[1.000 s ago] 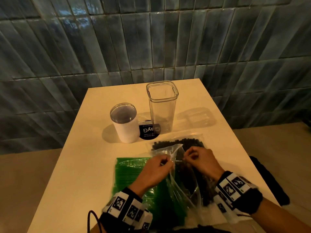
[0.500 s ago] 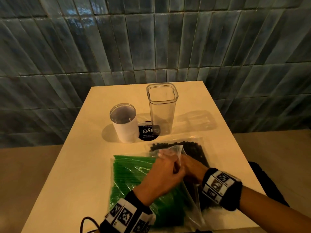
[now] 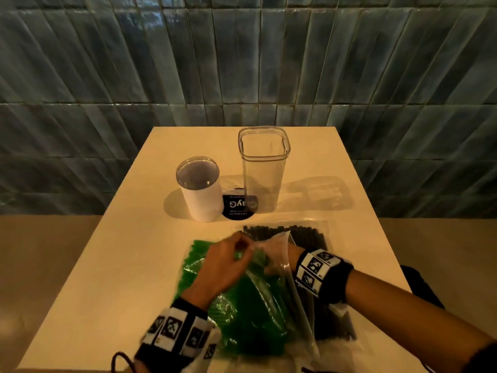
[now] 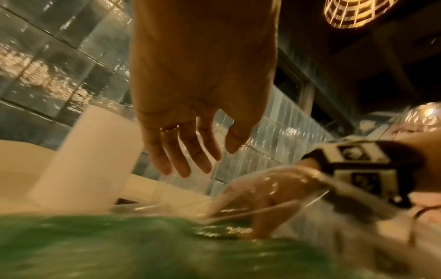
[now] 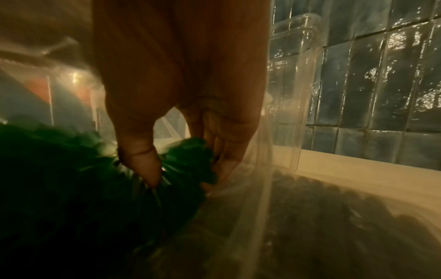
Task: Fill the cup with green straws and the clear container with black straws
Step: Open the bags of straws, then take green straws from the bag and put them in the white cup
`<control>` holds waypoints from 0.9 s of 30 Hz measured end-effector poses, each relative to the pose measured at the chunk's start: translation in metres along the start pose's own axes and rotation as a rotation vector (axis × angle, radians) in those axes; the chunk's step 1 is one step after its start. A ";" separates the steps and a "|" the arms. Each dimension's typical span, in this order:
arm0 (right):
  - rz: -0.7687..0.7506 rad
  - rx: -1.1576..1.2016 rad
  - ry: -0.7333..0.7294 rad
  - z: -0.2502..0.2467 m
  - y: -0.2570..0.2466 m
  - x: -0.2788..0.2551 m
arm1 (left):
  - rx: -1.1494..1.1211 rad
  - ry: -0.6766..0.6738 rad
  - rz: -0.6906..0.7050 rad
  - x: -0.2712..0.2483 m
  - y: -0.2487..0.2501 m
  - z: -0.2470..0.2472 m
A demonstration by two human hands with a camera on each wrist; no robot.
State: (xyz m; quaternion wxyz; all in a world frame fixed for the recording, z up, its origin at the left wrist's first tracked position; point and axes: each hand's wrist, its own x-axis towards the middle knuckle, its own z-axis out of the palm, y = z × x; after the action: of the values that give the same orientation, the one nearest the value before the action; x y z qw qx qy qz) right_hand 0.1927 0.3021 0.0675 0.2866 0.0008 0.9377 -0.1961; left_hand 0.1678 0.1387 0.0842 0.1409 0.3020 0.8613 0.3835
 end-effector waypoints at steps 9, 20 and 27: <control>0.081 -0.076 0.065 0.003 -0.018 0.010 | 0.415 -0.491 -0.103 0.011 -0.075 -0.002; 0.201 -0.342 0.102 -0.029 0.010 -0.045 | 0.475 -0.544 -0.164 0.001 -0.138 -0.032; 0.476 -0.549 0.106 -0.101 0.025 -0.123 | 0.467 -0.557 -0.207 0.000 -0.143 -0.045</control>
State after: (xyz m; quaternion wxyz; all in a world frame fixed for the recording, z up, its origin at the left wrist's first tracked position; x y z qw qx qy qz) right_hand 0.2442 0.3765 0.2016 0.2650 0.1523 0.9425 0.1354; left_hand 0.0880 0.0383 0.0076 0.3350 0.3299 0.8803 0.0640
